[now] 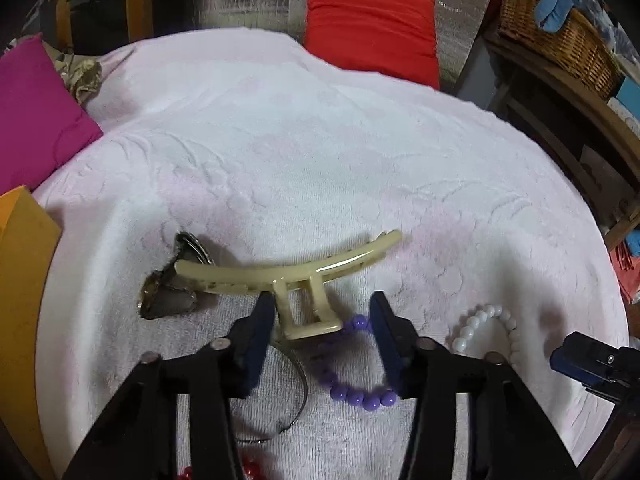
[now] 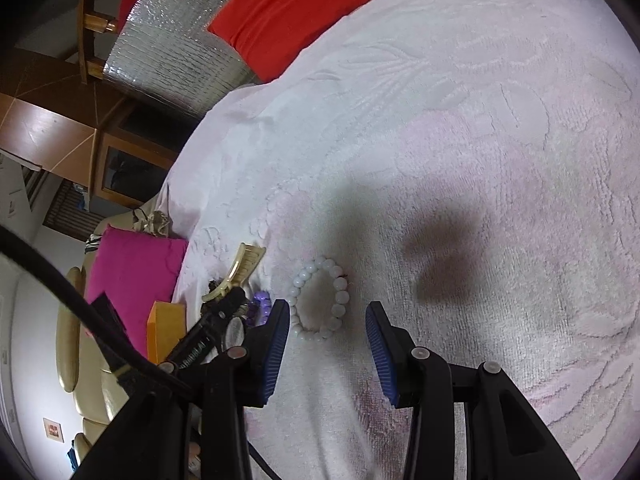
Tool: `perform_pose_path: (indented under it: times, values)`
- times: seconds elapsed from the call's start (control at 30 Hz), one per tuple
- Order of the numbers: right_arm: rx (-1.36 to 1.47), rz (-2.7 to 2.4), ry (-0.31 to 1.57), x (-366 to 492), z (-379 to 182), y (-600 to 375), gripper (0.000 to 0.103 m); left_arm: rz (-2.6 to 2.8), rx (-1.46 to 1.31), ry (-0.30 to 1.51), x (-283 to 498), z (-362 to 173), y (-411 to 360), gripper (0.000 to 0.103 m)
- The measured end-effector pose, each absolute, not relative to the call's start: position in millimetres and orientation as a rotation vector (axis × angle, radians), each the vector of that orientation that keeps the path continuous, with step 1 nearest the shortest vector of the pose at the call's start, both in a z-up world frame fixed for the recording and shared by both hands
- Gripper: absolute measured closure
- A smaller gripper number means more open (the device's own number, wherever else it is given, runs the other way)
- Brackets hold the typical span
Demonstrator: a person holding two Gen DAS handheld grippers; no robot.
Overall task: Organize jewelry
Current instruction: 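Grasp the gold claw hair clip with the left gripper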
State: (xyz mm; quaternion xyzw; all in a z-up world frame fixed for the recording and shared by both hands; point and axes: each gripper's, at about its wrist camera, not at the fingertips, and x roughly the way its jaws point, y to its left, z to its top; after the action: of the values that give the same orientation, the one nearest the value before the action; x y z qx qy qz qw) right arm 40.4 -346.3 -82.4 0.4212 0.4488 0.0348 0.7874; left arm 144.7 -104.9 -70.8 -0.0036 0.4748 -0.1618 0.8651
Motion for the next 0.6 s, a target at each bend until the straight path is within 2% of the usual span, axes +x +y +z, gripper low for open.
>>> perform_pose_path:
  times: [0.1, 0.17, 0.53, 0.6]
  values:
    - [0.904, 0.062, 0.972, 41.0, -85.4, -348.4, 0.060, -0.328, 0.000, 0.991, 148.5, -73.5, -105.8, 0.062]
    - [0.891, 0.049, 0.973, 42.2, -86.8, -348.6, 0.060, -0.331, 0.004, 0.986, 148.4, -73.4, -106.1, 0.073]
    - [0.699, -0.015, 0.984, 61.9, -87.0, -321.1, 0.060, -0.411, -0.019, 0.945, 140.2, -62.8, -105.6, 0.075]
    - [0.625, -0.045, 0.981, 66.6, -86.6, -314.4, 0.064, -0.427, -0.023, 0.929, 137.7, -56.9, -105.9, 0.075]
